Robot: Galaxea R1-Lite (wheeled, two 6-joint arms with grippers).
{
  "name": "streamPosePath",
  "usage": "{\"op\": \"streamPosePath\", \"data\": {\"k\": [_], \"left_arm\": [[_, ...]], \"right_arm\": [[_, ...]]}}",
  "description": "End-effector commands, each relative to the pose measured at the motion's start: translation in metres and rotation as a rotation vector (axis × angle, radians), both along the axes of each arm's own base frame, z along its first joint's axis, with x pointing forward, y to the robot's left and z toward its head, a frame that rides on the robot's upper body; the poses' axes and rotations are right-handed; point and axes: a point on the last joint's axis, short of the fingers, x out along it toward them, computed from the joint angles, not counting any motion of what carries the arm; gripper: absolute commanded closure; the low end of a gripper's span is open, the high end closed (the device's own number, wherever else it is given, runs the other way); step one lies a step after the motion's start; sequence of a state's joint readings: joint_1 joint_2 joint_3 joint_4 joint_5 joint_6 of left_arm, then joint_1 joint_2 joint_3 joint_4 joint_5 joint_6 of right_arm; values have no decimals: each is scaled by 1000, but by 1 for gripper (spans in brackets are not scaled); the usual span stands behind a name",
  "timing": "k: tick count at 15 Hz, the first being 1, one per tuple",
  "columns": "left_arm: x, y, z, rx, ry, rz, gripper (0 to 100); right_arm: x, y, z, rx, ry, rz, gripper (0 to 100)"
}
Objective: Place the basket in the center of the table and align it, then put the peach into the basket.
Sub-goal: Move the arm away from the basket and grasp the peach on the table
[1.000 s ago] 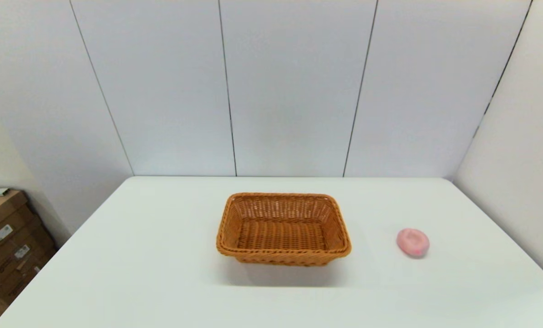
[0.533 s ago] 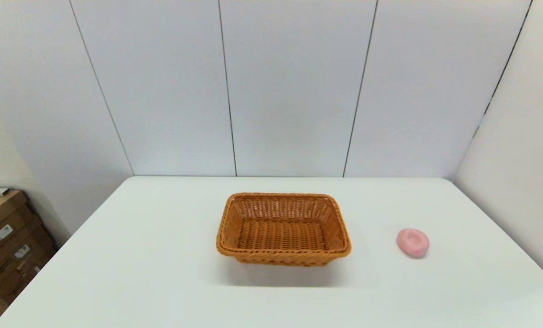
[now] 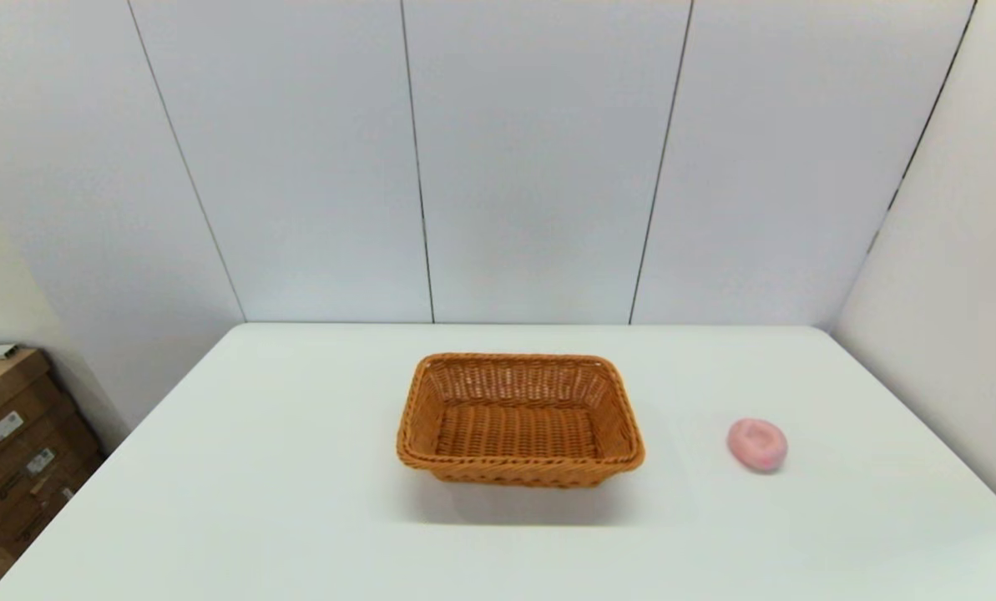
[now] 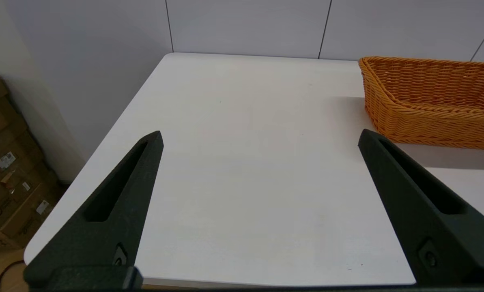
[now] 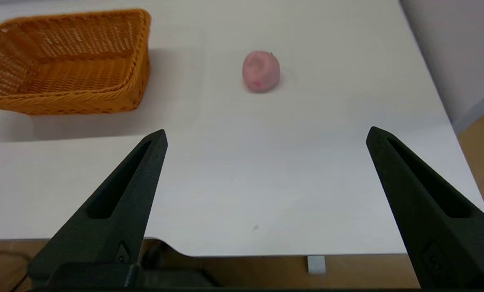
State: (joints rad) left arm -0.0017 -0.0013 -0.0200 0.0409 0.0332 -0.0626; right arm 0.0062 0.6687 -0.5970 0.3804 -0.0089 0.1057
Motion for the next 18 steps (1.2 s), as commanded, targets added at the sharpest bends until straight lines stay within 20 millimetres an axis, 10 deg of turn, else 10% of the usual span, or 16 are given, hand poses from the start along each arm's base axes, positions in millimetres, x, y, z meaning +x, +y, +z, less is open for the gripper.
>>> {"op": "streamPosePath", "data": {"k": [1, 7, 18], "left_arm": [[0, 0, 0, 0, 0, 1, 0], [0, 0, 0, 0, 0, 1, 0], [0, 0, 0, 0, 0, 1, 0]], "right_arm": [[149, 0, 3, 53, 392, -111, 0], [251, 3, -40, 75, 495, -148, 0], [331, 5, -154, 10, 687, -196, 0]]}}
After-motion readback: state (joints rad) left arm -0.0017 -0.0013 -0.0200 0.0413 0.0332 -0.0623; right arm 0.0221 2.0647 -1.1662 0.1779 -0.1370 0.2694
